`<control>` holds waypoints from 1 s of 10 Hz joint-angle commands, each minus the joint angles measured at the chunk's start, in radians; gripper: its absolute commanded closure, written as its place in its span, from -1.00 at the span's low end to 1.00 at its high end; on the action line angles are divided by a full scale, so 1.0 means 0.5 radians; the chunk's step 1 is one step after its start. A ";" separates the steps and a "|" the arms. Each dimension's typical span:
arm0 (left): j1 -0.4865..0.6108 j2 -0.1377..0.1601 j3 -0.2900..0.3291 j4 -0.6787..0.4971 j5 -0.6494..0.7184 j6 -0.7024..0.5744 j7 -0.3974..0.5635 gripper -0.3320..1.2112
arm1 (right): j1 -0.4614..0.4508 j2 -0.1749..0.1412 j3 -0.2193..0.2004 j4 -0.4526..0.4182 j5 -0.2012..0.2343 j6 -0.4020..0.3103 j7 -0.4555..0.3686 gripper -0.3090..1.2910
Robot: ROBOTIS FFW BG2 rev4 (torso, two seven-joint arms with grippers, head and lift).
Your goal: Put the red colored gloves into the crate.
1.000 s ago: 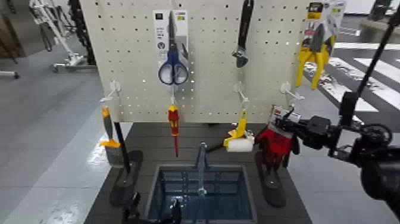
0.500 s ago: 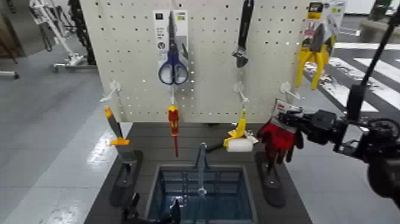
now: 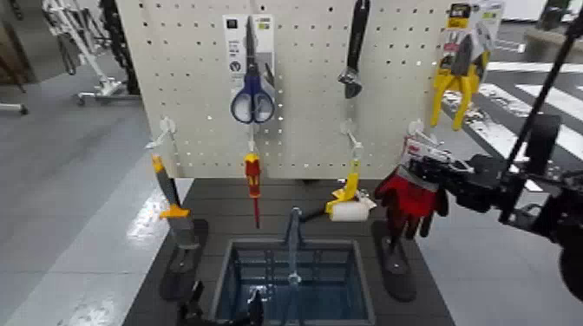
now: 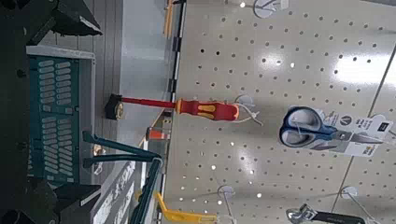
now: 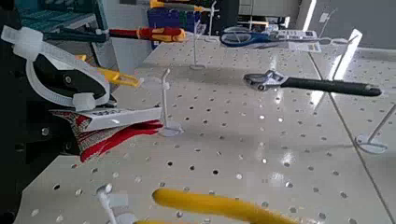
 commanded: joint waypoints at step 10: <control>-0.003 -0.163 -0.029 -0.001 0.012 0.024 0.012 -0.43 | 0.363 0.270 0.416 0.050 -0.515 -0.044 -0.293 0.96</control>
